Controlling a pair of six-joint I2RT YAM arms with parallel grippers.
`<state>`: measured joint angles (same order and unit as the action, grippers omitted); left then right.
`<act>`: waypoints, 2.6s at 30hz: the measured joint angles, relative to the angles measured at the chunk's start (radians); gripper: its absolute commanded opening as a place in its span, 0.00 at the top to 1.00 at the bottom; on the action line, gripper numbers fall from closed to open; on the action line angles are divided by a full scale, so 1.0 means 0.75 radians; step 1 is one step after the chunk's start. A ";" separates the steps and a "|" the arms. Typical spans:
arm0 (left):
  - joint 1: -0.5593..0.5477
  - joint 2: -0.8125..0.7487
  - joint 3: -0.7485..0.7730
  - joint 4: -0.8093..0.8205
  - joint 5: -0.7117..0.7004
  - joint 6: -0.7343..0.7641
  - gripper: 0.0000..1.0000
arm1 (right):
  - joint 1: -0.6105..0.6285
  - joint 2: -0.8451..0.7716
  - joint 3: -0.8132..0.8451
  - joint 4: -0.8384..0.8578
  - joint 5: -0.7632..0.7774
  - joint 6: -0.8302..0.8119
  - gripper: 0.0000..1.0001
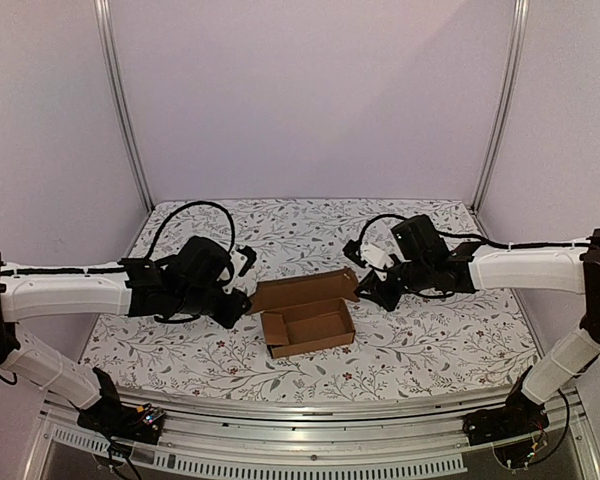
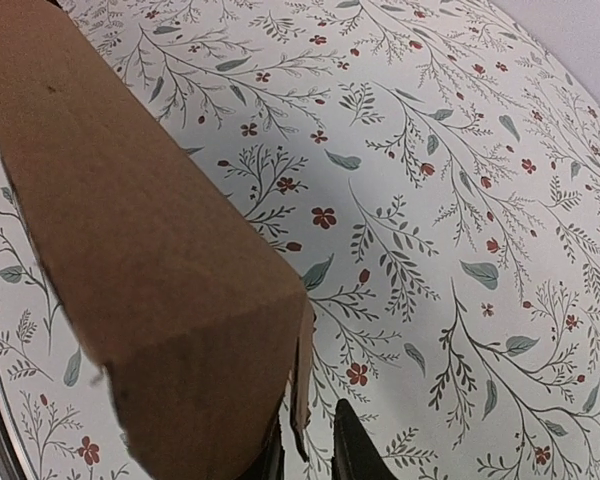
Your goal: Fold the paper box
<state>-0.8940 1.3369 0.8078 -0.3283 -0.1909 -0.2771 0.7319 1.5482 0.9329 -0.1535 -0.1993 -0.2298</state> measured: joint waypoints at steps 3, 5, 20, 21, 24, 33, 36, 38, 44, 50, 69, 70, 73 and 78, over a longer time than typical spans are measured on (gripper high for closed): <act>-0.001 0.002 0.000 0.006 -0.001 0.001 0.77 | 0.000 0.007 0.005 -0.004 -0.014 0.002 0.88; -0.001 0.007 0.000 0.013 -0.001 0.001 0.79 | 0.000 0.007 0.007 -0.004 -0.025 0.002 0.92; -0.005 0.053 0.023 0.037 0.016 0.009 1.00 | 0.018 0.006 0.009 -0.009 -0.051 0.007 1.00; -0.005 0.055 0.028 0.033 0.019 0.007 1.00 | 0.023 0.006 0.009 -0.009 -0.048 0.010 1.00; -0.011 0.065 0.053 0.024 0.024 -0.008 1.00 | 0.051 0.004 0.013 -0.014 -0.005 0.034 1.00; -0.037 0.129 0.110 -0.006 0.030 -0.148 1.00 | 0.174 0.003 0.035 -0.020 0.184 0.213 1.00; -0.044 0.163 0.123 -0.007 0.026 -0.212 1.00 | 0.213 0.004 0.035 -0.020 0.248 0.292 1.00; -0.050 0.178 0.128 0.006 0.022 -0.258 1.00 | 0.232 0.004 0.035 -0.017 0.291 0.337 1.00; -0.088 0.217 0.129 0.053 -0.003 -0.380 1.00 | 0.268 0.006 0.017 0.023 0.377 0.443 1.00; -0.148 0.263 0.135 0.068 -0.015 -0.450 1.00 | 0.301 0.007 -0.034 0.060 0.447 0.508 1.00; -0.309 0.310 0.163 0.006 -0.221 -0.543 1.00 | 0.432 -0.004 -0.222 0.252 0.643 0.603 0.78; -0.317 0.316 0.171 -0.001 -0.232 -0.546 1.00 | 0.434 -0.011 -0.233 0.253 0.646 0.606 0.75; -0.335 0.331 0.191 -0.016 -0.254 -0.552 1.00 | 0.437 -0.054 -0.259 0.243 0.661 0.617 0.70; -0.361 0.355 0.217 -0.046 -0.289 -0.561 1.00 | 0.438 -0.168 -0.285 0.203 0.674 0.629 0.64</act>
<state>-1.1648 1.6032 0.9703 -0.3630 -0.4080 -0.6975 1.0607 1.4223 0.7193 -0.0010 0.3065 0.2420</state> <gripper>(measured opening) 0.008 0.337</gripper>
